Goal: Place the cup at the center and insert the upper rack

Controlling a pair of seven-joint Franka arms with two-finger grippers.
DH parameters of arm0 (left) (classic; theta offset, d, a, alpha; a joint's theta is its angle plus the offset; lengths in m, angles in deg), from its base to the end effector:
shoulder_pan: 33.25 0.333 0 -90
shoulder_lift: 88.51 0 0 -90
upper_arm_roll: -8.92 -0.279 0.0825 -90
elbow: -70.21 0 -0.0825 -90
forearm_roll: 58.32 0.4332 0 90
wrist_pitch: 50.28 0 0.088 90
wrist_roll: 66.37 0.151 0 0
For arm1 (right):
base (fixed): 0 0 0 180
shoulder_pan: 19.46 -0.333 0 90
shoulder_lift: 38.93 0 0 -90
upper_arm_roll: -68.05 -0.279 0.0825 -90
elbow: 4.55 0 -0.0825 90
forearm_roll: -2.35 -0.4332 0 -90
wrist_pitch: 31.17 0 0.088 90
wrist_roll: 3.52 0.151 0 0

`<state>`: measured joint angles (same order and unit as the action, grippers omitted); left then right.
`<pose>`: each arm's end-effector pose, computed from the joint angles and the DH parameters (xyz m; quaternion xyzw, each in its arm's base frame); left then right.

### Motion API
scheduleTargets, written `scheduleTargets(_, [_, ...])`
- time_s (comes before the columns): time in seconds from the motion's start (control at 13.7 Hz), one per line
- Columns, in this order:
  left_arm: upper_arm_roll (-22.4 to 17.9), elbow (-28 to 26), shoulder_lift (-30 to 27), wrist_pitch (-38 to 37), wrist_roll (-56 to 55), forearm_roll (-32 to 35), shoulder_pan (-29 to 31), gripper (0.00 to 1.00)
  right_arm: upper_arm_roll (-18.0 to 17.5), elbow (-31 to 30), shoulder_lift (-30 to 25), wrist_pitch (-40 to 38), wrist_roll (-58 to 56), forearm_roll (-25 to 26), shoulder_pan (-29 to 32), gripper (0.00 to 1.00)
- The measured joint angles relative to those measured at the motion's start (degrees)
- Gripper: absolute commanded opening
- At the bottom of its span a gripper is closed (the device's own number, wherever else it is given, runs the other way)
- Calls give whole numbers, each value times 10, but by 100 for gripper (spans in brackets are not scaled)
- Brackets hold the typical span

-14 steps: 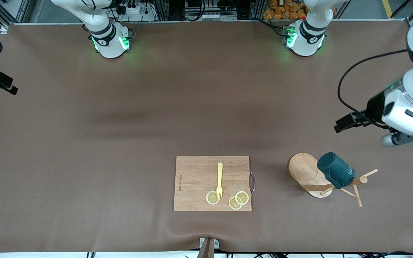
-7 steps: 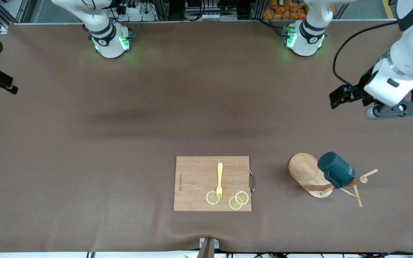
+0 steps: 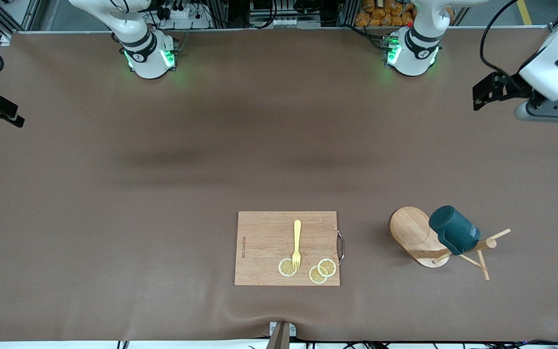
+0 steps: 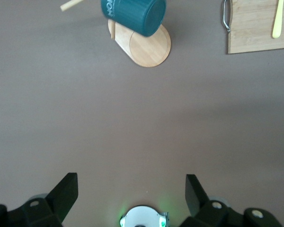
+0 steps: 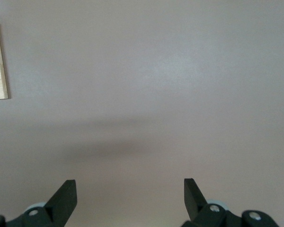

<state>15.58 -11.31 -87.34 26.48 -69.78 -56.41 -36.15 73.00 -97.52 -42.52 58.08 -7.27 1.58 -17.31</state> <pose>0.5722 -0.0901 0.5881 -0.9973 0.0506 0.0496 0.0210 0.5805 -0.0713 0.5525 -0.9995 0.0291 0.0004 0.0095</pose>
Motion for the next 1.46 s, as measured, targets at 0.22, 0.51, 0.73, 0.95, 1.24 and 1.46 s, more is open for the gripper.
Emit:
scheduleTargets(0.22, [-2, 0, -6, -5, 0, 0, -2, 100, 0, 0, 0, 0, 0, 0, 0, 100])
scheduleTargets(0.51, [-3, -2, -6, -5, 0, 0, -2, 100, 0, 0, 0, 0, 0, 0, 0, 100])
scheduleTargets(0.73, [-4, -1, -6, -5, -2, -3, -2, 100, 0, 0, 0, 0, 0, 0, 0, 100])
scheduleTargets(0.95, [-5, 0, -6, 8, -26, -11, -2, 100, 0, 0, 0, 0, 0, 0, 0, 100])
scheduleTargets(1.24, [-6, 1, -6, 26, -33, -14, -2, 100, 0, 0, 0, 0, 0, 0, 1, 100])
scheduleTargets(1.46, [-8, 1, -6, 27, -33, -14, -2, 100, 1, 0, 0, 0, 0, 0, 2, 100])
